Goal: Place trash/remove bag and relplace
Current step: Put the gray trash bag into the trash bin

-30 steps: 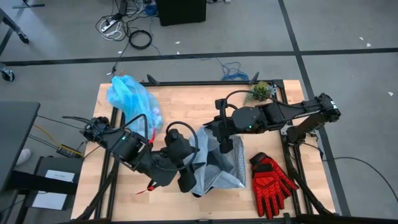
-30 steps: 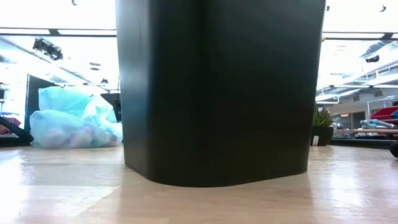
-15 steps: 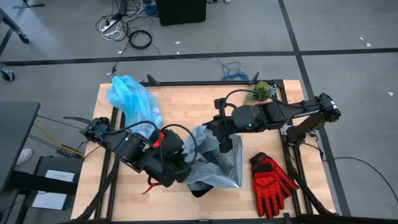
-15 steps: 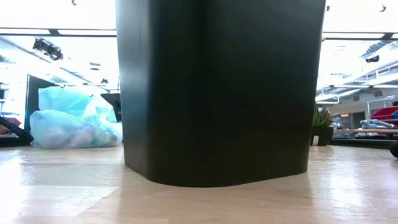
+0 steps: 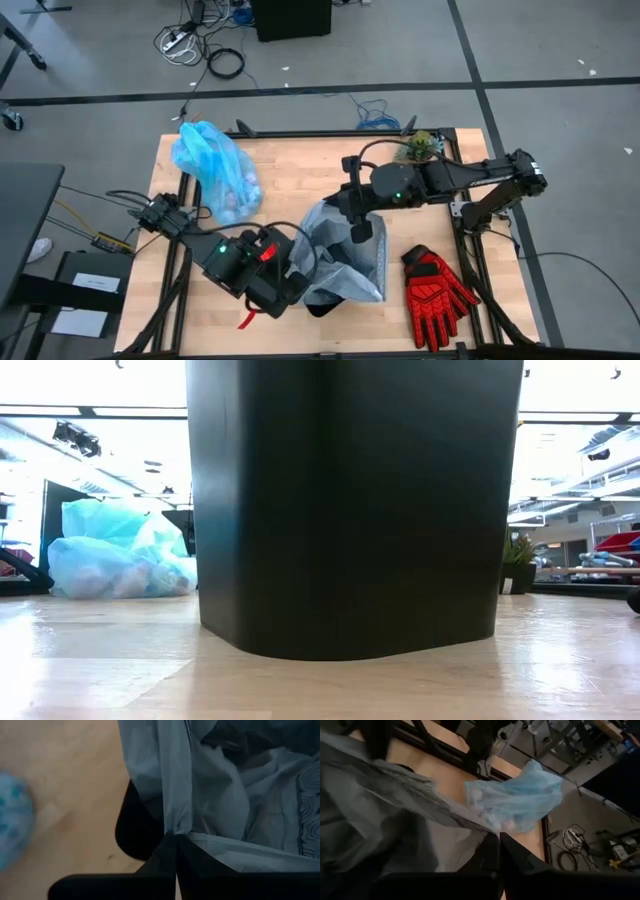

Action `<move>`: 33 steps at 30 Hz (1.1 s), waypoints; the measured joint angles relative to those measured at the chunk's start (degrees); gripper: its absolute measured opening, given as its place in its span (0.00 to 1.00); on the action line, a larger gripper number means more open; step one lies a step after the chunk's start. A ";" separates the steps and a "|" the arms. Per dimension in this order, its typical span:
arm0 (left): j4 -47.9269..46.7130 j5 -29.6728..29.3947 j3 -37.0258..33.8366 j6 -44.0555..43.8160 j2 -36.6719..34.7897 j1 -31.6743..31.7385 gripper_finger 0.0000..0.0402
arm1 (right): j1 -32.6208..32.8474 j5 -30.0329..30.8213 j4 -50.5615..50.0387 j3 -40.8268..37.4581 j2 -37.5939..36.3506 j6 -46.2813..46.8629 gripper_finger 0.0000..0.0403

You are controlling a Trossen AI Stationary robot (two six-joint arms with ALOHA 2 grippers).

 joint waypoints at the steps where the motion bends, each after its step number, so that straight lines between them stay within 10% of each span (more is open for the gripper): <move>1: 0.04 0.04 -0.12 -1.25 0.00 -0.37 0.01 | -0.36 -1.13 0.16 -0.27 0.00 0.22 0.00; 7: 0.06 1.01 1.32 -5.29 -0.04 -1.82 0.00 | -1.50 -15.94 0.34 -1.04 0.00 4.34 0.00; 23: 0.02 -9.98 2.02 -4.97 -0.26 -1.93 0.00 | -3.57 -16.10 1.35 -1.10 1.80 4.66 0.00; 33: 1.92 -23.93 8.63 13.29 -0.36 -4.61 0.00 | -2.43 -16.57 -0.11 -0.73 0.09 4.67 0.00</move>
